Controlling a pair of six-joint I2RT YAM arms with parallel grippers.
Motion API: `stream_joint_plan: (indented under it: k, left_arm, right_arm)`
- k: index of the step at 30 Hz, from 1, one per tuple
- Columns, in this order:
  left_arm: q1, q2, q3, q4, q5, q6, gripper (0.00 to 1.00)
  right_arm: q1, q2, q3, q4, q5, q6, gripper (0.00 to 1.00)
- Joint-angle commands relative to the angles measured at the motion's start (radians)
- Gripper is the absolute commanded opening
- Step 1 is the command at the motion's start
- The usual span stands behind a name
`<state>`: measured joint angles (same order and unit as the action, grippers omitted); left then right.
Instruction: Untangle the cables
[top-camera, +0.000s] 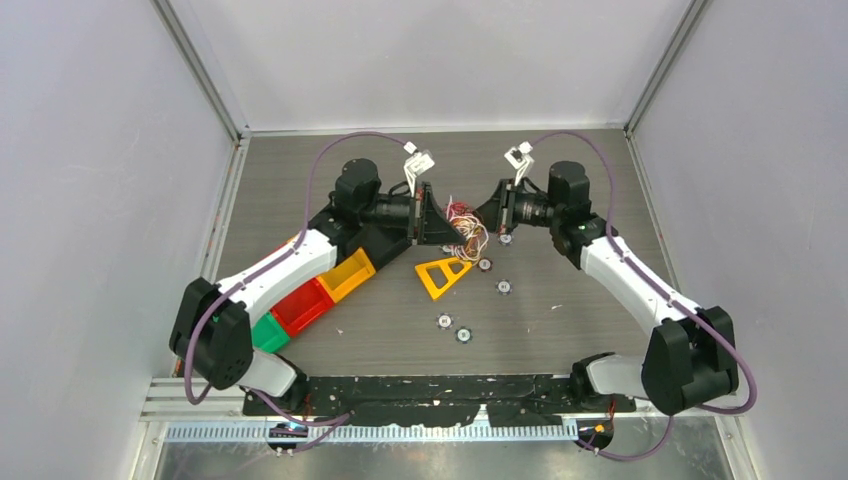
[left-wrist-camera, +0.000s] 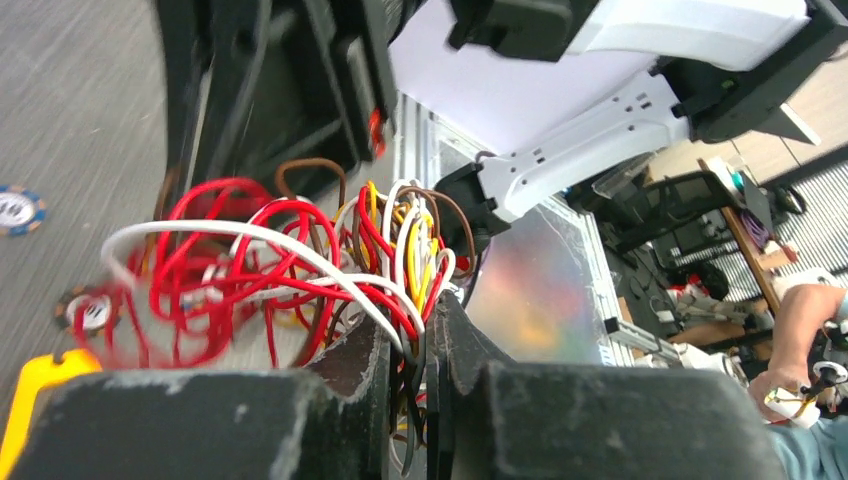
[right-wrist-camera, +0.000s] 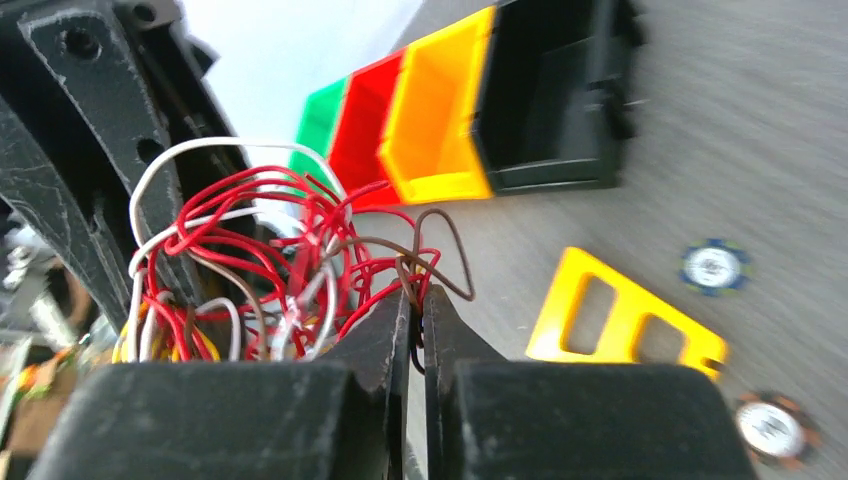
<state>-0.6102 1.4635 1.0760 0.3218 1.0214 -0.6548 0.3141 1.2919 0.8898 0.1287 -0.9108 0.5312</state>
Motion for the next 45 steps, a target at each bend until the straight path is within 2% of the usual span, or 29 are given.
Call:
stream_joint_plan:
  k: [1,4,7,12,15,18,20,22,25,29,33,38,40,45]
  left_arm:
    - [0.052,-0.093,0.011,-0.243,-0.036,0.161,0.13]
    - [0.060,-0.134,0.037,-0.438,-0.112,0.328,0.16]
    - [0.061,-0.163,0.023,-0.499,-0.157,0.380,0.15]
    - [0.080,-0.170,0.048,-0.663,-0.227,0.469,0.06]
    - [0.110,-0.177,0.054,-0.748,-0.260,0.512,0.07]
    - [0.138,-0.192,0.043,-0.830,-0.334,0.582,0.08]
    - [0.148,-0.198,0.034,-0.848,-0.386,0.612,0.00]
    - [0.150,-0.194,0.038,-0.871,-0.421,0.641,0.00]
    - [0.150,-0.183,0.052,-0.898,-0.416,0.683,0.00]
    - [0.159,-0.169,0.081,-1.017,-0.423,0.786,0.00]
    - [0.207,-0.211,0.058,-1.119,-0.406,0.895,0.00]
    - [0.257,-0.271,0.038,-1.212,-0.367,0.990,0.00]
    - [0.262,-0.297,0.036,-1.204,-0.358,0.999,0.00]
    - [0.226,-0.321,0.026,-1.020,-0.265,0.852,0.00]
  right_arm:
    - [-0.088,-0.065,0.103,-0.271,0.195,-0.252,0.05]
    - [-0.178,-0.093,0.113,-0.385,0.360,-0.369,0.05]
    - [-0.243,-0.119,0.115,-0.453,0.475,-0.441,0.06]
    - [-0.382,-0.145,0.127,-0.483,0.581,-0.558,0.05]
    - [-0.486,-0.137,0.153,-0.485,0.606,-0.612,0.05]
    - [-0.581,-0.110,0.196,-0.490,0.597,-0.665,0.05]
    - [-0.627,-0.091,0.221,-0.493,0.577,-0.680,0.06]
    - [-0.659,-0.076,0.242,-0.493,0.562,-0.696,0.05]
    - [-0.686,-0.054,0.280,-0.494,0.552,-0.708,0.06]
    - [-0.748,-0.004,0.357,-0.476,0.550,-0.716,0.05]
    - [-0.849,0.070,0.465,-0.475,0.533,-0.721,0.05]
    - [-0.887,0.125,0.522,-0.487,0.504,-0.739,0.06]
    - [-0.888,0.138,0.520,-0.508,0.462,-0.744,0.05]
    - [-0.865,0.169,0.496,-0.600,0.247,-0.728,0.05]
